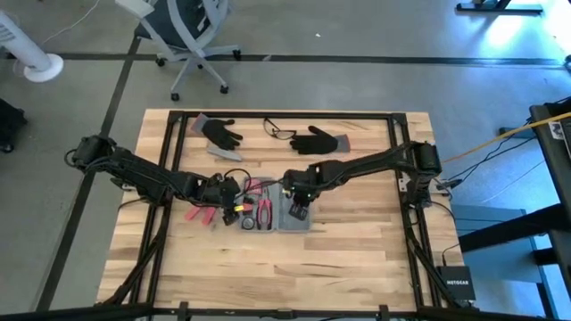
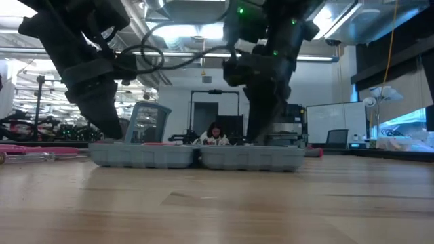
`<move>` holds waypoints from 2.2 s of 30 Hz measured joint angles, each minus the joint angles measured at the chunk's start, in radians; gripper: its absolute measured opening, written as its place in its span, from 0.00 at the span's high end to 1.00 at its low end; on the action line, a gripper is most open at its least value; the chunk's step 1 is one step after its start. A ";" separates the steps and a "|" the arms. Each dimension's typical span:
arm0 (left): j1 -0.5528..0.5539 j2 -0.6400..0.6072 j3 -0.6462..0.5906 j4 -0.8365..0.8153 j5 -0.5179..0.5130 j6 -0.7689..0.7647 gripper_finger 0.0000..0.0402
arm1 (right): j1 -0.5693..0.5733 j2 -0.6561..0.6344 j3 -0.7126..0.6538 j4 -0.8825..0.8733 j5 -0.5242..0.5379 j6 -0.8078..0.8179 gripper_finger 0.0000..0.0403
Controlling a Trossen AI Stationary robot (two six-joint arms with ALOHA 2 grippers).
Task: Prefit tool cases
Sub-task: Put the right orange multi bit set into the gray prefit tool case, then put the transparent flat screwdriver into the gray prefit tool case
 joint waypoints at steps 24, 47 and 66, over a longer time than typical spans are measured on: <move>-0.011 0.000 0.000 0.008 0.006 -0.014 0.38 | -0.055 -0.061 0.017 -0.036 0.065 -0.048 1.00; 0.063 -0.074 0.111 -0.147 0.007 0.153 0.38 | -0.145 -0.268 -0.152 -0.035 0.122 -0.022 1.00; -0.111 -0.051 0.224 -0.585 0.237 -0.597 0.38 | -0.113 -0.315 -0.152 0.107 -0.022 0.005 1.00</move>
